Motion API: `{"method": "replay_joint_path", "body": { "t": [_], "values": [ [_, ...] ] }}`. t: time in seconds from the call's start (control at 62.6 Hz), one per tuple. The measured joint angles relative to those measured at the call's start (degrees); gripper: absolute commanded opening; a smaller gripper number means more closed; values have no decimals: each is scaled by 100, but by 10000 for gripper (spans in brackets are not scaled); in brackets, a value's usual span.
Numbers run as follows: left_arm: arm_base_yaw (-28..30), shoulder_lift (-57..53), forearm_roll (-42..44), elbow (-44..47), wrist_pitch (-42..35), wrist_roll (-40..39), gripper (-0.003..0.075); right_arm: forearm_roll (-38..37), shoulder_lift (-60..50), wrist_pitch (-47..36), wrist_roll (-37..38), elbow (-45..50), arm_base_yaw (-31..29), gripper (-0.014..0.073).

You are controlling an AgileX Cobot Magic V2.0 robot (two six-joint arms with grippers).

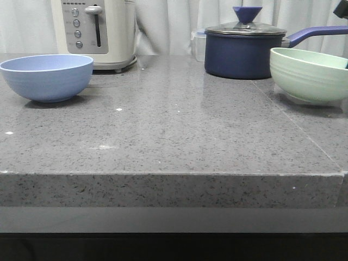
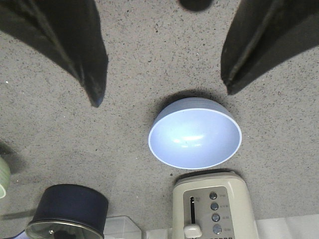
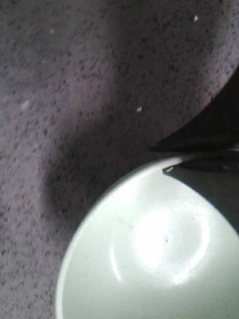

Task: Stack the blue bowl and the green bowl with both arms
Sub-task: 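Grasp the pale green bowl's rim with the right gripper, then lift and carry the green bowl toward the table center, set it down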

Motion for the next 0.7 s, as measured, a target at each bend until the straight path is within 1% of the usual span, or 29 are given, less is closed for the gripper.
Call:
{"method": "replay_joint_path", "body": {
  "t": [0.048, 0.144, 0.272, 0.447, 0.543, 0.703],
  "values": [
    [0, 0, 0, 0, 0, 0, 473, -73, 0, 60, 0, -135, 144, -54],
    [0, 0, 0, 0, 0, 0, 473, -100, 0, 92, 39, -413, 643, -54],
    [0, 0, 0, 0, 0, 0, 473, -167, 45, 92, 332, -780, 1340, -54],
    [0, 0, 0, 0, 2, 9, 473, -843, 479, 130, 1057, -1410, 2266, -54],
    [0, 0, 0, 0, 2, 9, 473, -1129, 749, 167, 1322, -1708, 2603, -54],
    [0, 0, 0, 0, 2, 9, 473, -1195, 1137, 167, 1586, -2055, 2936, -54]
  ]
}}
